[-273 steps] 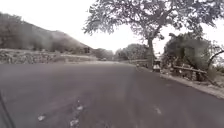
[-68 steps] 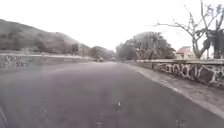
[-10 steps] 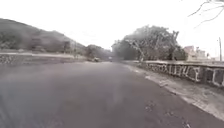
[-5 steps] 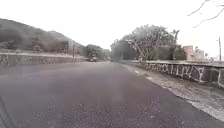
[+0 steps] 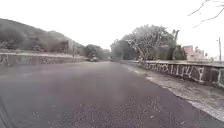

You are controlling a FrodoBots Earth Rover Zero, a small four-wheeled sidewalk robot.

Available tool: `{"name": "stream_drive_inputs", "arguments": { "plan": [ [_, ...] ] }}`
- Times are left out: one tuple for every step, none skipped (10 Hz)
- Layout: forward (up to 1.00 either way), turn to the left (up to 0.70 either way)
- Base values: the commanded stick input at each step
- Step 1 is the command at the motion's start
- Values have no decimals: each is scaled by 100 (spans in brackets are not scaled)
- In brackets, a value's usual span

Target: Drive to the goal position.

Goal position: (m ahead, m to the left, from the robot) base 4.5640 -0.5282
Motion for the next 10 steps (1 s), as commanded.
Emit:
{"name": "stream_drive_inputs", "arguments": {
  "plan": [
    [70,0],
    [70,0],
    [70,0],
    [70,0],
    [70,0],
    [70,0],
    [70,0],
    [70,0],
    [70,0],
    [70,0]
  ]
}}
